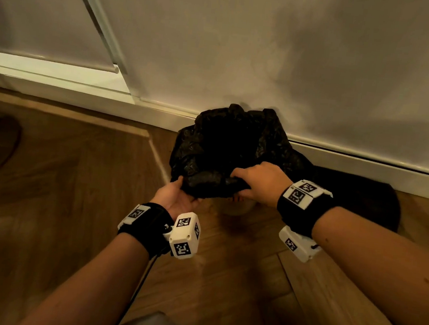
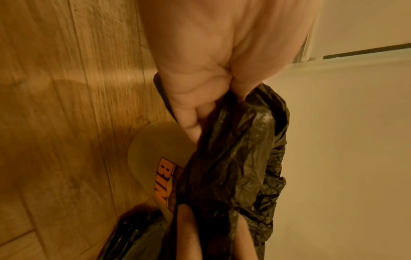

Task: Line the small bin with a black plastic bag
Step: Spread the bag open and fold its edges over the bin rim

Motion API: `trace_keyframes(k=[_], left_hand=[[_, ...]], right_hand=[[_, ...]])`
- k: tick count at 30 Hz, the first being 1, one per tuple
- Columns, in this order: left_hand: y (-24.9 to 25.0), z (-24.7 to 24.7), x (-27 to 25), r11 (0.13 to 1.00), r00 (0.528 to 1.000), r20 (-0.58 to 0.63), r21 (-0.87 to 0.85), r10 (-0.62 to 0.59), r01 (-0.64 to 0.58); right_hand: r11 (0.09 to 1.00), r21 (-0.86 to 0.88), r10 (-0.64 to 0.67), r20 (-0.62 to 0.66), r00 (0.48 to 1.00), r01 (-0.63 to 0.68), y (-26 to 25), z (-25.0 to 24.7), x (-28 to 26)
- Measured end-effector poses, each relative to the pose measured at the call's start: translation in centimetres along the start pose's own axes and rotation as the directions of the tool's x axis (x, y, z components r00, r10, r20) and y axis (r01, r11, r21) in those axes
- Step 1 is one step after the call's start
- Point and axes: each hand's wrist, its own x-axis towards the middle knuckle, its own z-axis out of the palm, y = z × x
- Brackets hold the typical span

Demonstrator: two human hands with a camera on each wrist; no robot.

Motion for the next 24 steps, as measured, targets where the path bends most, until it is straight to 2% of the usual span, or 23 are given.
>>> trace_keyframes(k=[3,6,9,12,13,14,15,16,17,18,19,20,21,22,23,24], left_hand=[[-1.0,-0.3,-0.2,0.998,0.997,0.054,0.017,-0.059,0.058],[-1.7,-0.1,-0.2,0.995,0.993,0.063,0.005,-0.100,0.100],[-0.8,-0.3,0.8,1.000,0.999,-0.042,-0.004,0.016,-0.016],[0.4,-1.2,1.1,0.994,0.981,-0.160,0.035,0.106,-0.102],[1.1,-1.3,1.0,0.984,0.960,-0.222,0.096,0.171,-0.153],[1.9,-1.6,0.7,0.951,0.912,-0.297,0.213,0.281,-0.224],[2.7,-1.5,0.3,0.877,0.839,-0.328,0.367,0.434,-0.310],[3.4,-1.1,-0.4,0.751,0.755,-0.274,0.525,0.595,-0.401],[3.9,-0.3,-1.3,0.573,0.674,-0.138,0.664,0.725,-0.480],[4.1,0.8,-2.1,0.345,0.600,0.058,0.773,0.798,-0.533],[3.9,2.0,-2.7,0.088,0.553,0.283,0.831,0.783,-0.550],[3.4,3.2,-2.8,-0.165,0.542,0.494,0.823,0.680,-0.543],[2.6,4.3,-2.5,-0.390,0.565,0.647,0.761,0.512,-0.518],[1.7,5.1,-2.0,-0.553,0.625,0.709,0.680,0.327,-0.482],[0.8,5.6,-1.3,-0.651,0.703,0.691,0.615,0.172,-0.445],[0.1,5.8,-0.4,-0.709,0.773,0.630,0.581,0.080,-0.400]], right_hand=[[0.999,0.034,-0.010,-0.063,0.998,0.012,0.1,0.6,-0.5],[1.000,0.011,0.016,-0.017,1.000,-0.016,-0.2,0.6,-0.6],[0.999,-0.024,0.050,0.055,0.997,-0.049,0.2,-0.1,-0.1],[0.999,-0.029,0.046,0.073,0.996,-0.044,0.4,-0.3,0.1],[0.999,-0.027,0.045,0.078,0.996,-0.043,0.4,-0.3,0.1],[0.999,-0.024,0.040,0.081,0.996,-0.038,0.3,-0.3,0.1],[0.999,-0.022,0.034,0.080,0.996,-0.033,0.3,-0.3,0.1],[0.999,-0.022,0.030,0.075,0.997,-0.028,0.4,-0.3,0.1],[0.999,-0.021,0.028,0.074,0.997,-0.027,0.3,-0.3,0.1],[0.999,-0.025,0.031,0.074,0.997,-0.029,0.3,-0.3,0.1],[0.999,-0.035,0.035,0.076,0.997,-0.033,0.2,-0.2,0.2],[0.998,-0.049,0.041,0.075,0.996,-0.038,0.2,-0.1,0.2],[0.997,-0.059,0.049,0.070,0.996,-0.045,0.1,-0.1,0.2],[0.997,-0.060,0.060,0.062,0.996,-0.056,0.2,0.1,0.3],[0.996,-0.055,0.074,0.061,0.995,-0.071,0.2,0.2,0.3],[0.995,-0.053,0.083,0.070,0.994,-0.079,0.3,0.4,0.4]])
